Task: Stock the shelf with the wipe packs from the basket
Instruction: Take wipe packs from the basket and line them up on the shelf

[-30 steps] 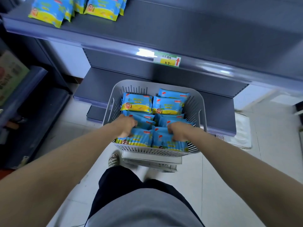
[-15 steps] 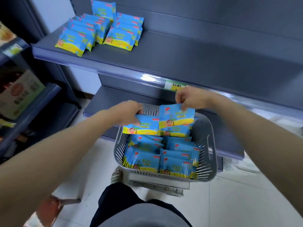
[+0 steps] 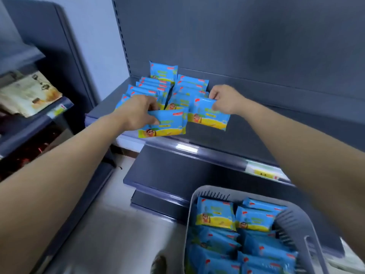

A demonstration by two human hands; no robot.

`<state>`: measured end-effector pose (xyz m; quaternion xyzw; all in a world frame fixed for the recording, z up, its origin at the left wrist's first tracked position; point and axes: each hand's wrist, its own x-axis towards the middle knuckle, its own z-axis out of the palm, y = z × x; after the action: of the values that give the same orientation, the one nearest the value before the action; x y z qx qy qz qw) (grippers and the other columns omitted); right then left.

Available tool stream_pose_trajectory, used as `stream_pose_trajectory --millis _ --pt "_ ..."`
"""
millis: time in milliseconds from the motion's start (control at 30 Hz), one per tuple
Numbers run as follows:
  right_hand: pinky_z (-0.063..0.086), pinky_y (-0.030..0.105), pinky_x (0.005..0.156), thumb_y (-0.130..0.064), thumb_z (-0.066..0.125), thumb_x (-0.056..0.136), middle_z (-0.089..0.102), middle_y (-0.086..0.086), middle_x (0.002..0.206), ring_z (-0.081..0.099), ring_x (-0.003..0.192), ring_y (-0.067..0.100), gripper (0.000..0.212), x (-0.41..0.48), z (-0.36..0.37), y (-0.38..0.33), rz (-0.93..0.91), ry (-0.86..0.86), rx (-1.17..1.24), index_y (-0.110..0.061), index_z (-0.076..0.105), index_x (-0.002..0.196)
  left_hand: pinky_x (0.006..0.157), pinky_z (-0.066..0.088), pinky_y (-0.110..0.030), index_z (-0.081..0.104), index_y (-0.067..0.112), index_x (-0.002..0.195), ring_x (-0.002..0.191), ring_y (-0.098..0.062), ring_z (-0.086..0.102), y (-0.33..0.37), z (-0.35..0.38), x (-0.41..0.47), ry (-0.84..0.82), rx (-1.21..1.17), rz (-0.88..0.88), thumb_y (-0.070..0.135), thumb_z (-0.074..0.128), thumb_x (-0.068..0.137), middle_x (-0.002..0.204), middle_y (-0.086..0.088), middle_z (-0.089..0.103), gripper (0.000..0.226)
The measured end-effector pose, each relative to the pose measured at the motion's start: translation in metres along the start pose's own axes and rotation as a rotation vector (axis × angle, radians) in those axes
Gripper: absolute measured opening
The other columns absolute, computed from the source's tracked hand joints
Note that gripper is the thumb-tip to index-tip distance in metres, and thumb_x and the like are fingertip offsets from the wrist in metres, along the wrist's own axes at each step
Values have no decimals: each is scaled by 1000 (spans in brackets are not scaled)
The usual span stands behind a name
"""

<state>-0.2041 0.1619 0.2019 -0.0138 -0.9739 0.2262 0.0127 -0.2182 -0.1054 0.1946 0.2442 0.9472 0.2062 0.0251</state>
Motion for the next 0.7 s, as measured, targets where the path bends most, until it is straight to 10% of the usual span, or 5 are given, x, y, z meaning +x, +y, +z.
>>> stream_pose_trajectory --millis 200,400,700 --pt "49 43 87 4 60 76 58 30 118 54 115 34 32 67 45 -11 83 -50 -59 16 56 105 53 31 -25 48 23 67 65 -15 44 -21 5 38 -79 -110 80 13 79 69 66 7 50 33" --pt "49 48 89 -1 62 76 58 28 117 55 109 40 35 111 47 -17 85 -52 -149 12 57 108 55 35 -24 53 16 77 67 -16 48 -28 12 79 -137 -112 130 14 77 71 73 2 55 24" --pt "47 27 86 -10 62 86 59 7 123 57 109 21 33 118 43 -3 80 63 14 -10 59 119 70 40 -28 55 16 96 88 -22 54 -28 36 126 -140 -54 131 21 75 75 97 -2 59 29"
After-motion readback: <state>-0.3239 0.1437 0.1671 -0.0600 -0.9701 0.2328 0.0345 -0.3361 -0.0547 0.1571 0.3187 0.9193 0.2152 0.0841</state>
